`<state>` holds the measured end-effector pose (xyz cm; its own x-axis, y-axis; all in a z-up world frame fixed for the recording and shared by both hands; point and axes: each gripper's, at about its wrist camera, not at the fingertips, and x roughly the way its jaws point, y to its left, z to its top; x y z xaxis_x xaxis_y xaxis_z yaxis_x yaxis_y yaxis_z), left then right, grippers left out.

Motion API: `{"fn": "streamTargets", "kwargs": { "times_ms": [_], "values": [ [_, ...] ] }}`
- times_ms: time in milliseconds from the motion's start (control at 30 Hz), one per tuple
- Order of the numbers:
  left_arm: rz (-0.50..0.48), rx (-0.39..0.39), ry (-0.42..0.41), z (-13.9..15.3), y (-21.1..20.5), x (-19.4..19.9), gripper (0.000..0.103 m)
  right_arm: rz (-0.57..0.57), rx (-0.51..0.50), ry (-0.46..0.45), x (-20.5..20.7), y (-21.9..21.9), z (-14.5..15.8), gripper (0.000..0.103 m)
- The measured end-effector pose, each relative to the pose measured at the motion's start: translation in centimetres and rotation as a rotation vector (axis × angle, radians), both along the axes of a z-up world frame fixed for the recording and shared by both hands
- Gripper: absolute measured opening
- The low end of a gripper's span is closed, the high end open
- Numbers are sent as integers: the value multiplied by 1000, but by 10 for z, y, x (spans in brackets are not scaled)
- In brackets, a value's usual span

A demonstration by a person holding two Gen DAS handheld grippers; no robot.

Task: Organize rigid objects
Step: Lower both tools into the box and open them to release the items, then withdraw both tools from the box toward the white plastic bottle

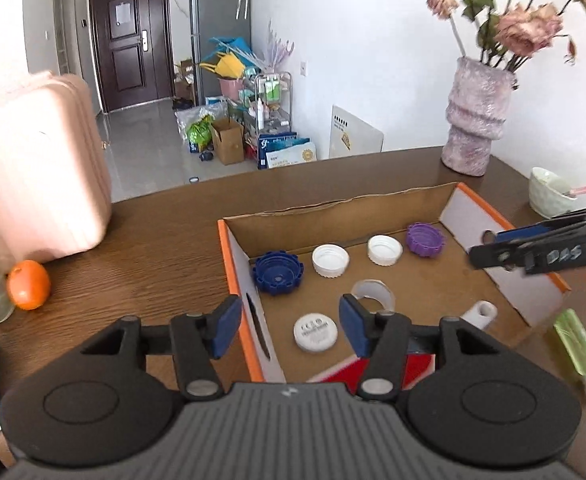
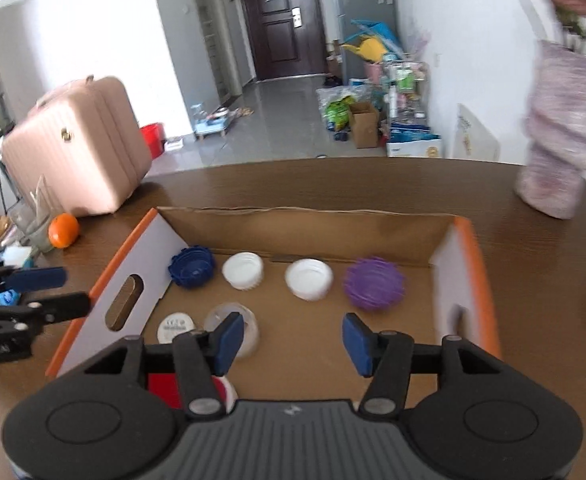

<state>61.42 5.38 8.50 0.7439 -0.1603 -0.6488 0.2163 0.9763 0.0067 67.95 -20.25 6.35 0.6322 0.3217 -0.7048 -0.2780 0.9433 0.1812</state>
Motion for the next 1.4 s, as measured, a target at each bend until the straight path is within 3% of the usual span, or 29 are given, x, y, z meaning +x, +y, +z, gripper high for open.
{"fn": "streamTargets", "kwargs": {
  "times_ms": [300,600,700,900,1033,1133,1267,1400],
  "values": [
    [17,2,-91,58,5,-109,78,-49,29,-100,-106,-68,61,58],
    [19,-31,-221,79,0,-216,85,-42,56,-207,-212,-97,92,59],
    [29,-66,-258,73,1,-251,88,-10,31,-270,-251,-99,96,65],
    [24,-53,-260,42,-10,-306,90,28,39,-313,-318,-103,83,66],
    [33,-76,-318,18,-9,-347,96,20,16,-340,-362,-98,61,66],
    [101,-55,-348,-3,-9,-371,97,-7,17,-356,-393,-93,41,66],
    [168,-84,-314,-27,-5,-393,97,-25,10,-398,-422,-88,17,67],
    [165,-44,-308,-40,-10,-407,97,-11,8,-387,-434,-82,-1,69]
  ]
}}
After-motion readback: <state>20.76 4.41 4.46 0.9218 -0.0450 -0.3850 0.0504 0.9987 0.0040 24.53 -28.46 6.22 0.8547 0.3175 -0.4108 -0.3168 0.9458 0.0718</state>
